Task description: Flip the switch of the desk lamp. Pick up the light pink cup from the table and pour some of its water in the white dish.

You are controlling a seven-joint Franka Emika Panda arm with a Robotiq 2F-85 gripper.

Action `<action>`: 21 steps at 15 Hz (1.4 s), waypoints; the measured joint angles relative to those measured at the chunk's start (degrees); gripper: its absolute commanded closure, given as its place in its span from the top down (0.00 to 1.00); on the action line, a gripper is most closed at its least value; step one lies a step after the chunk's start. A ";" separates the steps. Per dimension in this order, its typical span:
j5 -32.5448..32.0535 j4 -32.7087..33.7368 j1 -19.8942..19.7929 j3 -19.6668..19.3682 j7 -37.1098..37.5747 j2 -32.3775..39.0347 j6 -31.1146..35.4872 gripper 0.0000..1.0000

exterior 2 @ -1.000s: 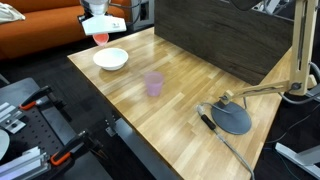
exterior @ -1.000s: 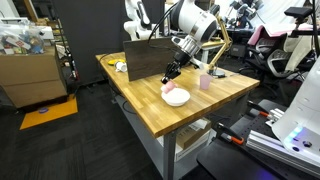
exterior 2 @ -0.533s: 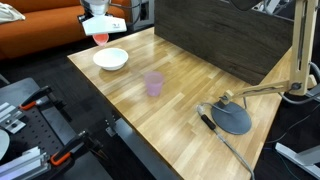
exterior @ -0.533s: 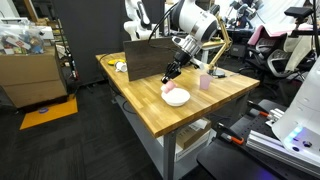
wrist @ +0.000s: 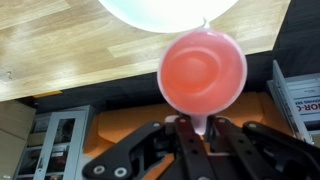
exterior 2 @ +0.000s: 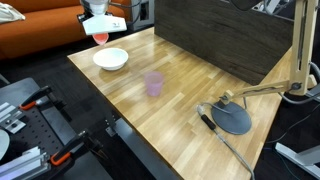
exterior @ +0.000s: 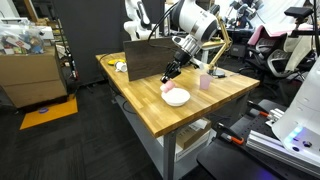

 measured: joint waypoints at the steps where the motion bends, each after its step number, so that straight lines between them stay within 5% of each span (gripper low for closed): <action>1: 0.40 0.00 -0.02 -0.02 -0.38 -0.05 -0.16 0.04; 8: 3.70 0.00 -0.60 -0.13 -3.10 -0.36 -1.98 0.04; 21: 4.28 -0.05 2.67 -5.93 -4.62 -0.45 -5.85 0.04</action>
